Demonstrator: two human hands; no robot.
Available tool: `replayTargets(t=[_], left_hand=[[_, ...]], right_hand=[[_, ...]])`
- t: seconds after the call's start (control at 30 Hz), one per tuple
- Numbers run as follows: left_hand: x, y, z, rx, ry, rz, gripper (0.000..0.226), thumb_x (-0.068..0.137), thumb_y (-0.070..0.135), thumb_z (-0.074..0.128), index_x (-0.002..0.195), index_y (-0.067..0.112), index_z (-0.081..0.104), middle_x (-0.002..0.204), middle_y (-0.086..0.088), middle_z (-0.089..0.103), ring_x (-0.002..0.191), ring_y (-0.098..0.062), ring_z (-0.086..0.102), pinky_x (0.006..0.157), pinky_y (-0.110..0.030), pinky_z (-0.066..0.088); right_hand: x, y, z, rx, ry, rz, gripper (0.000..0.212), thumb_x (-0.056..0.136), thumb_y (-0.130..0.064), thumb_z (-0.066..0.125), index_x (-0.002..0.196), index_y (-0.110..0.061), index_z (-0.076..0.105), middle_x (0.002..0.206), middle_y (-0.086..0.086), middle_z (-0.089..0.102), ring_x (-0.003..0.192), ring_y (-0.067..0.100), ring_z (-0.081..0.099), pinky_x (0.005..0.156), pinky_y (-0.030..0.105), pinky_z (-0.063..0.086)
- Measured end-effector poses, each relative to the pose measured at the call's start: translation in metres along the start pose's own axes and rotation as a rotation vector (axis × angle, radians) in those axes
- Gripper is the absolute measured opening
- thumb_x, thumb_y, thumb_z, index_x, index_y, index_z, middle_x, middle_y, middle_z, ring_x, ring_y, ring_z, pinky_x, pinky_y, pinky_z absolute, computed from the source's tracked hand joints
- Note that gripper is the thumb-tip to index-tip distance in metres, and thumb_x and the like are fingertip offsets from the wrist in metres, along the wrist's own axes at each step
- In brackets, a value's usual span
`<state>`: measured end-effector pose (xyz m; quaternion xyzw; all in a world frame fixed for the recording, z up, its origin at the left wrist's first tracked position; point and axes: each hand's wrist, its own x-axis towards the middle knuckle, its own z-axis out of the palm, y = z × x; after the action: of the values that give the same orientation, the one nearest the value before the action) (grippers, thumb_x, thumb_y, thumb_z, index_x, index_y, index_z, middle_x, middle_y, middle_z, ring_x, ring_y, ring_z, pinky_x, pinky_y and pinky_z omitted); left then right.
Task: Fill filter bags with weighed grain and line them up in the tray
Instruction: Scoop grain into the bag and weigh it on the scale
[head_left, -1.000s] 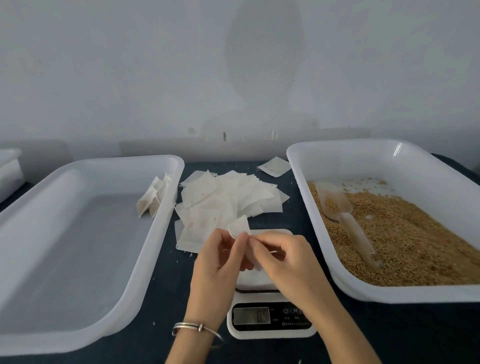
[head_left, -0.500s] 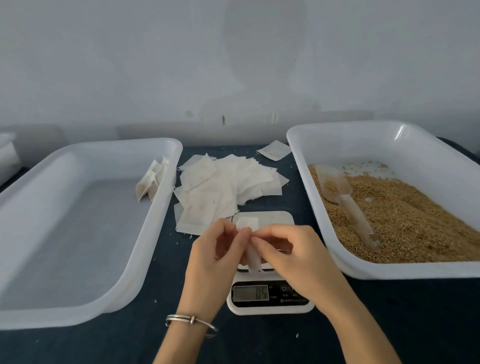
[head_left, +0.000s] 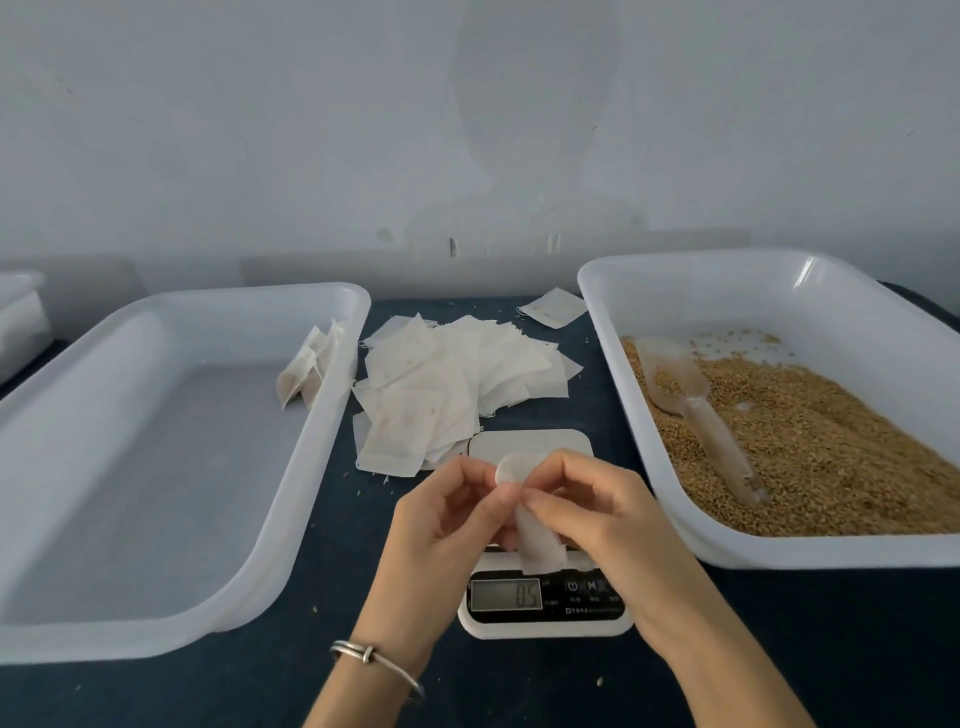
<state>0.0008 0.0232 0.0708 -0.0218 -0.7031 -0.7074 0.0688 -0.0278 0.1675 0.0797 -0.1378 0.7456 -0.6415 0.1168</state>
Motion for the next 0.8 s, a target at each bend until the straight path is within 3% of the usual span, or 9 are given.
replayTargets(t=[0.17, 0.23, 0.33, 0.37, 0.5, 0.57, 0.7, 0.8], left_hand=[[-0.001, 0.004, -0.001, 0.010, -0.016, -0.010, 0.030, 0.080, 0.033, 0.060, 0.080, 0.003, 0.059, 0.065, -0.003, 0.061, 0.061, -0.013, 0.058, 0.066, -0.023, 0.052], [-0.002, 0.003, -0.001, 0.114, 0.015, 0.014, 0.020, 0.088, 0.025, 0.059, 0.078, 0.008, 0.057, 0.063, 0.000, 0.062, 0.061, -0.011, 0.059, 0.064, -0.024, 0.051], [-0.003, 0.002, 0.002, 0.312, 0.108, 0.074, 0.017, 0.081, 0.024, 0.056, 0.066, 0.025, 0.048, 0.058, -0.001, 0.060, 0.053, -0.006, 0.054, 0.052, -0.013, 0.040], [-0.003, 0.003, 0.004, 0.329, 0.141, 0.090, 0.017, 0.078, 0.025, 0.056, 0.065, 0.027, 0.046, 0.056, -0.002, 0.059, 0.052, -0.008, 0.053, 0.050, -0.014, 0.039], [-0.003, 0.003, 0.006, 0.348, 0.231, 0.133, 0.016, 0.076, 0.024, 0.056, 0.067, 0.032, 0.045, 0.059, -0.003, 0.054, 0.056, -0.026, 0.054, 0.049, -0.028, 0.045], [-0.004, 0.004, 0.006, 0.388, 0.193, 0.142, 0.016, 0.076, 0.024, 0.055, 0.070, 0.033, 0.045, 0.061, 0.001, 0.053, 0.056, -0.021, 0.052, 0.051, -0.028, 0.045], [-0.009, 0.007, 0.010, 0.506, 0.068, 0.191, 0.019, 0.080, 0.019, 0.058, 0.079, 0.031, 0.044, 0.068, 0.004, 0.054, 0.054, -0.004, 0.046, 0.051, -0.013, 0.039], [-0.013, 0.012, 0.009, 0.606, 0.013, 0.260, 0.035, 0.077, 0.025, 0.066, 0.096, 0.043, 0.042, 0.084, 0.012, 0.054, 0.074, -0.004, 0.054, 0.064, -0.009, 0.041]], right_hand=[[0.000, -0.004, -0.003, 0.229, 0.052, 0.074, 0.024, 0.088, -0.013, 0.059, 0.066, -0.021, 0.062, 0.066, -0.008, 0.060, 0.064, 0.002, 0.055, 0.056, 0.014, 0.042], [0.001, -0.002, -0.001, 0.052, 0.131, -0.011, 0.021, 0.090, -0.015, 0.059, 0.070, -0.023, 0.063, 0.068, -0.010, 0.062, 0.066, -0.001, 0.058, 0.059, 0.012, 0.045], [-0.001, -0.002, 0.006, -0.221, 0.201, -0.172, 0.007, 0.088, -0.022, 0.060, 0.082, -0.026, 0.061, 0.079, -0.015, 0.064, 0.078, 0.001, 0.062, 0.066, 0.011, 0.046], [-0.002, -0.003, 0.007, -0.223, 0.183, -0.178, 0.002, 0.086, -0.028, 0.061, 0.085, -0.028, 0.061, 0.080, -0.016, 0.064, 0.079, 0.001, 0.062, 0.066, 0.013, 0.048], [-0.004, -0.002, 0.007, -0.351, 0.126, -0.160, 0.017, 0.080, -0.047, 0.059, 0.094, -0.037, 0.059, 0.084, -0.020, 0.061, 0.078, -0.001, 0.061, 0.063, 0.018, 0.053], [-0.004, 0.000, 0.006, -0.476, 0.180, -0.177, 0.016, 0.081, -0.043, 0.058, 0.096, -0.038, 0.058, 0.077, -0.018, 0.060, 0.075, -0.001, 0.060, 0.063, 0.023, 0.053], [-0.002, 0.000, 0.007, -0.636, 0.311, -0.181, 0.011, 0.084, -0.027, 0.062, 0.088, -0.036, 0.061, 0.060, -0.016, 0.054, 0.062, 0.003, 0.057, 0.057, 0.025, 0.050], [-0.001, -0.003, 0.002, -0.721, 0.425, -0.202, 0.020, 0.084, -0.014, 0.058, 0.090, -0.032, 0.062, 0.055, -0.017, 0.042, 0.053, 0.003, 0.048, 0.048, 0.015, 0.035]])
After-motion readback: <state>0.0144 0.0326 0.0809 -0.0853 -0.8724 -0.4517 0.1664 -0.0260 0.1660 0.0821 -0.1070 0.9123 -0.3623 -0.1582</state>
